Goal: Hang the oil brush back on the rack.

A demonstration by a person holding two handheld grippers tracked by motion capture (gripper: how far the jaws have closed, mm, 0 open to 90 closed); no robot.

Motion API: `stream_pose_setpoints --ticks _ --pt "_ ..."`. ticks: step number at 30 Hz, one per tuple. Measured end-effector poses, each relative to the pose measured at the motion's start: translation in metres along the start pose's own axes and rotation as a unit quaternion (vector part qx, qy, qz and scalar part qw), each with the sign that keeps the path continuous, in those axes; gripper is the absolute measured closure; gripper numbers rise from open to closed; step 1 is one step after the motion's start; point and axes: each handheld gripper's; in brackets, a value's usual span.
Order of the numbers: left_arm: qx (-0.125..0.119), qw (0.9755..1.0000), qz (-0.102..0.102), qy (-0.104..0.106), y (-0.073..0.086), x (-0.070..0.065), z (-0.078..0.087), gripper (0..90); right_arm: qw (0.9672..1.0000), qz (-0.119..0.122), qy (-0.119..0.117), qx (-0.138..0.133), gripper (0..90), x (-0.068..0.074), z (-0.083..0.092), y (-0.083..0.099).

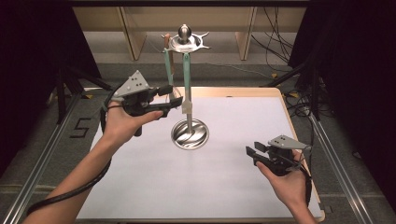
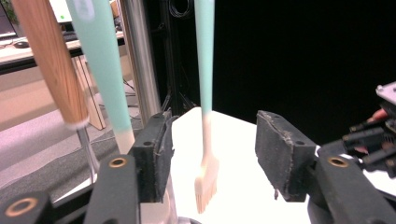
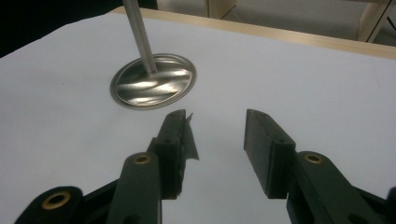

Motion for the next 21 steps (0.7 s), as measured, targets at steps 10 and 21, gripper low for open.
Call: stream_pose_setpoints --ticks 10,21 --pt "0.021 0.9994 0.02 -0.019 0.046 0.005 0.025 39.6 0.9998 0.018 0.007 -0.002 59.5 -0.004 -0.001 0.001" --pt "0.041 0.9977 0.029 -0.045 0.088 0.012 0.048 39.5 0.9998 0.016 0.007 0.003 59.5 -0.004 -0.003 0.001"
Point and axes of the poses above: each handheld gripper's, and its own axes: z roughly backward along the jaws, y roughly out of its underside, x roughly to its left, and after that the axes turned 5 degrees about z, right-handed
